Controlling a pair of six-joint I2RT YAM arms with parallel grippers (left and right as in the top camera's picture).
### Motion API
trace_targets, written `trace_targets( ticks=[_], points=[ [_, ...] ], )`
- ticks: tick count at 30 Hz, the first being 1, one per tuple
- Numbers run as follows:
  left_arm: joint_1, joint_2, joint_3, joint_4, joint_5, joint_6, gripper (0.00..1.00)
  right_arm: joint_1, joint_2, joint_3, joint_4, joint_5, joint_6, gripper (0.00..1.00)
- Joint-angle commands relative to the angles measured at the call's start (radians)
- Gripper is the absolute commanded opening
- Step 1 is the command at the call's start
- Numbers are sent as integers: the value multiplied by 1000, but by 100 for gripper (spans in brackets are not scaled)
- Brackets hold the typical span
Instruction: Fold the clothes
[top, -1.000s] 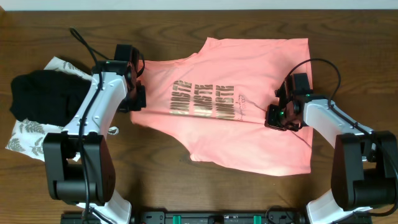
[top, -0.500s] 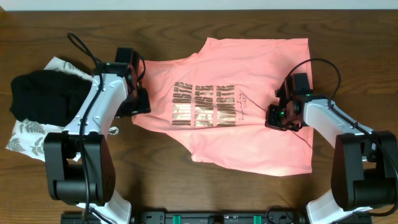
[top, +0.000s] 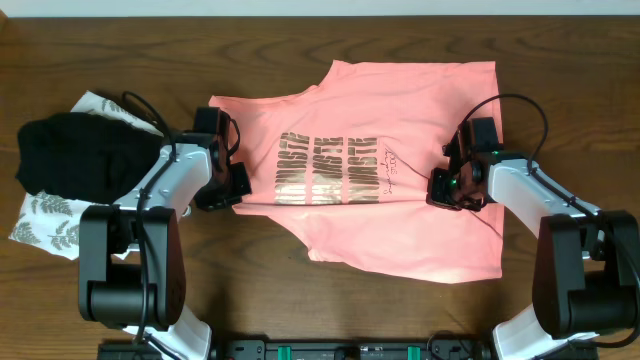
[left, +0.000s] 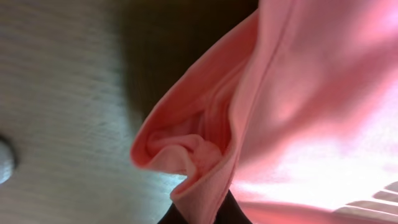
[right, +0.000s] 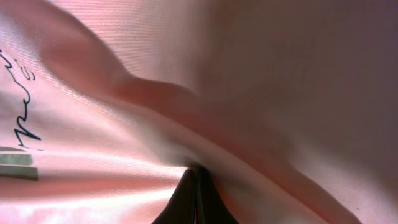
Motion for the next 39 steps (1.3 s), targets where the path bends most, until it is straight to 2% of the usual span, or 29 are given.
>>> trace_targets(
  ticks=[1,5,7,8,10,11,14,17,20,23,29,32,33,34,35,36,39],
  points=[
    [5,-29,70,-53,-119,-13,6,10,50,-34,-21,125,10,1],
    [5,-44,178,-191,-239,12,6,10,50,-34,-21,126,10,1],
    [5,-44,217,-244,-285,13,9,10,50,-34,-21,126,10,1],
    [5,-44,230,-261,-307,13,15,10,50,-34,-21,126,9,1],
    [5,-44,233,-272,-338,13,37,10,50,-34,-21,127,9,1],
    [5,-43,233,-279,-354,11,43,10,50,-34,-21,129,10,1],
    [5,-43,233,-295,-393,2,48,10,50,-34,-24,129,10,1],
    [5,-43,232,-297,-386,-25,53,10,50,-34,-24,129,10,1],
    [5,-43,218,-296,-304,-24,58,10,50,-34,-24,129,10,1],
    [5,-42,183,-277,-201,-25,58,10,50,-34,-25,129,10,1],
    [21,-37,50,-84,-193,-24,58,10,50,-34,-27,129,10,1],
    [41,-37,14,10,-195,-25,58,10,50,-34,-28,129,10,1],
    [45,-37,10,25,-195,-25,52,10,50,-34,-28,129,10,1],
    [51,-37,9,31,-195,-25,39,10,50,-34,-28,129,10,1],
    [54,-37,9,30,-196,-25,13,10,50,-34,-29,129,10,1],
    [55,-37,9,26,-196,-25,6,10,50,-34,-31,129,10,1],
    [55,-37,22,-9,-196,-25,6,10,50,-34,-31,129,9,1]
  ],
)
